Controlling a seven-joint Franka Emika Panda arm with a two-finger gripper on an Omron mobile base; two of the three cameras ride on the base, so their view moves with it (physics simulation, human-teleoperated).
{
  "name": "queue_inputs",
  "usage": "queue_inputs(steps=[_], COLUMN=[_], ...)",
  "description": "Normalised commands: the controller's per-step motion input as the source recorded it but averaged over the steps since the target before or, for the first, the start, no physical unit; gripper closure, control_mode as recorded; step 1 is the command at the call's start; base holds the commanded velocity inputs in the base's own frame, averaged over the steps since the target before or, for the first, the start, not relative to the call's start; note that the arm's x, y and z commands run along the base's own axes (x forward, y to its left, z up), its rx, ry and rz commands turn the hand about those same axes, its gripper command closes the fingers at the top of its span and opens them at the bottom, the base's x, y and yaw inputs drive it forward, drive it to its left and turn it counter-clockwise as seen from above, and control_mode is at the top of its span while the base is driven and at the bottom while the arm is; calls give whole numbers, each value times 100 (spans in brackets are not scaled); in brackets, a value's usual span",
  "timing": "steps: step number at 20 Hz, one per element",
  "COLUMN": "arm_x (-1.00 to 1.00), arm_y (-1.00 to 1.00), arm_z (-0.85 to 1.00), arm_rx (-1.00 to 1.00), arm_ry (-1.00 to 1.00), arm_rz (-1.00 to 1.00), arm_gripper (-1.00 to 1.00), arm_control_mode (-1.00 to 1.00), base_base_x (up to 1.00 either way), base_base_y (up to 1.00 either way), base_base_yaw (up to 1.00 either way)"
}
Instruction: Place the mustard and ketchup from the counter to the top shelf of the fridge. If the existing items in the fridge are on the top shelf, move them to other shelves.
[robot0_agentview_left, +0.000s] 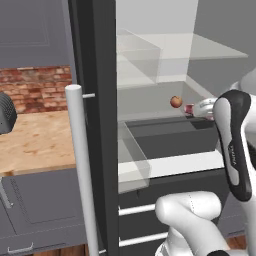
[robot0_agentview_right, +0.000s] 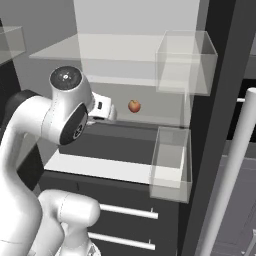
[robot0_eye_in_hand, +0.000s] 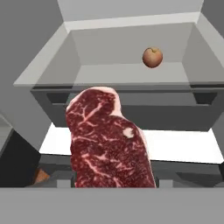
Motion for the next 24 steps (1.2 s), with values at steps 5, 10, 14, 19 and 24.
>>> queue_inputs(steps=[5, 10, 14, 19, 24], arm_x=[31, 68, 89, 73, 67], arm_y=[45, 50, 18, 0, 0], arm_z=[-13, -9, -6, -29, -34], arm_rx=[9, 5, 0, 0, 0], arm_ry=[-2, -8, -6, -3, -1], arm_rz=[0, 0, 0, 0, 0], arm_gripper=[100, 100, 100, 100, 100], arm_control_mode=[-100, -100, -100, -100, -100], base_base_x=[0, 0, 0, 0, 0], base_base_y=[0, 0, 0, 0, 0], base_base_yaw=[0, 0, 0, 0, 0])
